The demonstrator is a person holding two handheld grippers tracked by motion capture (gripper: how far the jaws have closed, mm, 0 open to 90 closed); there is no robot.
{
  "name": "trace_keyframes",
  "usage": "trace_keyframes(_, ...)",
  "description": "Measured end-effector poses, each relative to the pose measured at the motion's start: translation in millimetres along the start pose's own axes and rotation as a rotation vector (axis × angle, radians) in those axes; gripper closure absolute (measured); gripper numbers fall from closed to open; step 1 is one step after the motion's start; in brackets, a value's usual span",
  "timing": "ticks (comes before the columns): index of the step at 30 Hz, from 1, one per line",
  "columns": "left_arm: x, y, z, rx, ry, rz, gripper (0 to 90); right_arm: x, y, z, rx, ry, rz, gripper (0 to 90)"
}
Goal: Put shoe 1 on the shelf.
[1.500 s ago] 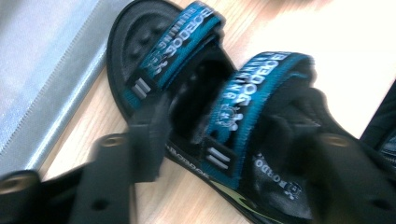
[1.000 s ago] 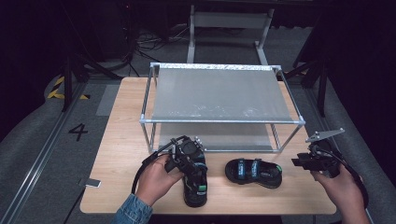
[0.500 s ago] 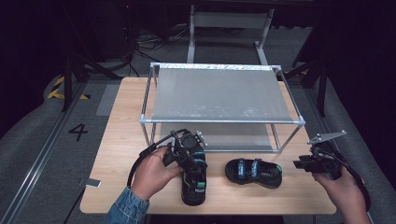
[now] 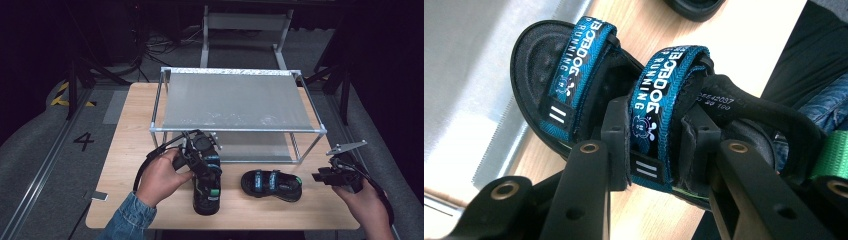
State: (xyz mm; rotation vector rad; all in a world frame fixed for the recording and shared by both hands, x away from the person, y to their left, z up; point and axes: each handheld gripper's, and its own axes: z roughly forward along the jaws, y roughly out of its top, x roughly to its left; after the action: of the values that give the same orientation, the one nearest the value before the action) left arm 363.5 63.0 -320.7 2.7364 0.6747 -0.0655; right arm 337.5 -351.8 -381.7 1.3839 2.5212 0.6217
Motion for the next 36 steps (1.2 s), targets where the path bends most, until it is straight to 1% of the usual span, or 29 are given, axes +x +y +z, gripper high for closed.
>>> trace_keyframes(3,0.0,2.3,-7.1,-0.006,0.004,0.003,70.0,-0.7,-0.7,2.2,0.009,-0.001,-0.006,63.4)
trace_keyframes(5,-0.1,4.9,-11.9,-0.011,0.006,0.003,70.0,-1.4,-1.1,3.1,0.009,0.003,0.012,63.3)
trace_keyframes(9,0.7,9.4,-17.8,-0.021,0.008,0.005,70.0,-2.7,-0.3,5.3,0.006,0.005,0.007,63.5)
trace_keyframes(10,0.7,9.4,-17.8,-0.021,0.008,0.005,70.0,-2.3,-0.1,6.0,0.011,0.01,0.018,63.5)
trace_keyframes(11,0.7,10.4,-19.4,-0.022,0.009,0.004,70.0,-3.0,0.0,7.0,0.014,0.012,0.015,63.5)
trace_keyframes(15,0.9,14.8,-24.8,-0.033,0.011,0.014,70.0,-3.6,0.4,11.8,0.028,0.014,0.021,63.7)
trace_keyframes(16,0.5,16.1,-26.2,-0.033,0.012,0.019,70.0,-4.8,0.4,13.6,0.029,0.013,0.014,63.8)
trace_keyframes(18,0.1,18.7,-28.8,-0.034,0.014,0.034,70.0,-6.1,0.7,17.4,0.033,0.017,0.024,63.9)
trace_keyframes(21,-0.9,22.0,-34.1,-0.039,0.009,0.033,70.0,-7.0,0.9,21.0,0.037,0.018,0.025,63.9)
trace_keyframes(23,-1.3,23.9,-38.8,-0.041,0.008,0.041,70.0,-7.8,0.5,22.0,0.033,0.017,0.021,63.9)
trace_keyframes(25,-2.8,25.7,-42.9,-0.047,0.013,0.042,70.0,-8.6,-0.4,22.3,0.037,0.014,0.025,63.9)
trace_keyframes(26,-3.8,26.9,-45.0,-0.042,0.014,0.05,70.0,-8.7,-0.8,22.1,0.039,0.017,0.03,63.9)
trace_keyframes(29,-6.3,29.3,-49.2,-0.04,0.019,0.061,69.9,-9.8,-1.6,22.0,0.035,0.014,0.026,64.0)
trace_keyframes(31,-8.6,32.3,-54.8,-0.044,0.015,0.063,69.9,-9.2,-1.5,22.0,0.035,0.016,0.027,64.1)
trace_keyframes(32,-9.1,33.1,-56.6,-0.045,0.014,0.064,69.9,-7.9,-1.3,22.0,0.04,0.021,0.038,64.1)
trace_keyframes(36,-12.4,35.0,-62.0,-0.054,0.005,0.071,70.0,-7.6,-0.9,22.4,0.04,0.02,0.029,64.0)
